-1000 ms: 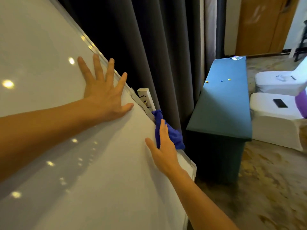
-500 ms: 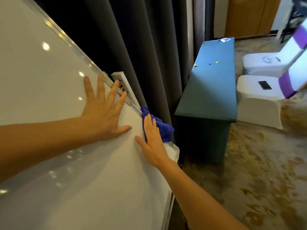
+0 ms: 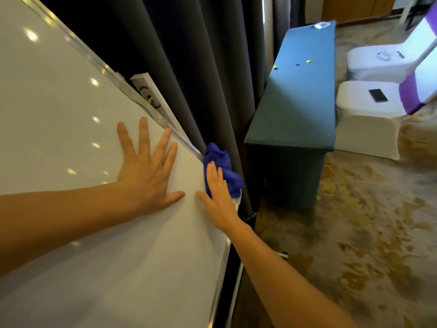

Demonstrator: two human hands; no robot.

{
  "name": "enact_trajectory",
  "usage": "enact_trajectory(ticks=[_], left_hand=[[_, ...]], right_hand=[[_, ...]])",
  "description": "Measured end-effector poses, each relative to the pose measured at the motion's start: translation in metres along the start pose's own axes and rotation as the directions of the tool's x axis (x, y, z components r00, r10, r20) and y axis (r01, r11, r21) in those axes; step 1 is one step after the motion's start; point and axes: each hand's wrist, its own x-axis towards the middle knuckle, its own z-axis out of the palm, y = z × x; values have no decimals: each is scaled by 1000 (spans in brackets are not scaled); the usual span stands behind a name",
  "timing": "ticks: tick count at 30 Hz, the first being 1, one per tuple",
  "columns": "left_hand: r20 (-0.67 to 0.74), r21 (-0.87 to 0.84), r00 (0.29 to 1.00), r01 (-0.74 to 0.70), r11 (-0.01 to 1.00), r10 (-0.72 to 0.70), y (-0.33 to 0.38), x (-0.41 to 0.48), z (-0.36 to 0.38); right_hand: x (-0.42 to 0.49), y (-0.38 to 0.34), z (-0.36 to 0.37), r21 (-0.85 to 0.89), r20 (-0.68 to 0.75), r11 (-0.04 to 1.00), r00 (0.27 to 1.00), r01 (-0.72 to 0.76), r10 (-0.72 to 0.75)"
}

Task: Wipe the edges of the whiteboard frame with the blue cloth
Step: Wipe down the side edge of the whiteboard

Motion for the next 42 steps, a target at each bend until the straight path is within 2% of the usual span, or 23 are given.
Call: enact_trajectory(ticks=[3,6,9,12,15,18,19,21,24,26,28,31,35,38,42], left_hand=[[5,-14,1000,-8,1000,8,2,3,0],[-25,-36,999,-38,999,37,7,5,-1],[-58,-45,986,-159,986,156,22,3,-3],[-61,-19,975,-214,977,213,45,9,-7],[-53,18,970,-235,972,235,62,15,-10],[-47,47,969,-242,969,245,73,20,-11],[-49,42,964,-261,965,263,77,21,-11],[-50,12,945,-322,947,323,87,21,-8],[-10,-37,911,-413,910,413,101,15,-4],[27,-70,907,-418,906,421,110,11,0],[16,-71,910,-412,909,414,114,9,3],[3,-47,914,-405,913,405,114,8,6],[-20,-47,909,-417,908,416,112,4,3],[-3,-73,912,-408,910,409,110,-4,-7],[73,-114,929,-355,928,364,110,-21,-37]], right_hand=[[-7,32,-8,132,-62,963,967,-236,246],[-14,38,-11,269,-105,923,944,-275,312],[-12,37,-14,288,-225,924,920,-252,321],[-6,44,-20,259,-223,917,905,-303,362],[2,52,-35,483,-248,796,815,-365,524],[16,63,-45,554,-112,673,757,-490,644],[18,67,-47,608,-70,601,719,-518,691],[24,74,-51,758,35,393,635,-520,772],[28,83,-62,847,201,158,582,-507,788],[26,87,-69,831,340,28,546,-556,766],[21,93,-71,783,448,-60,494,-619,745],[12,96,-65,662,571,-120,395,-740,720],[4,93,-64,604,624,-157,341,-782,703],[-3,90,-73,591,631,-142,346,-794,695],[-20,82,-92,599,647,-117,393,-792,654]])
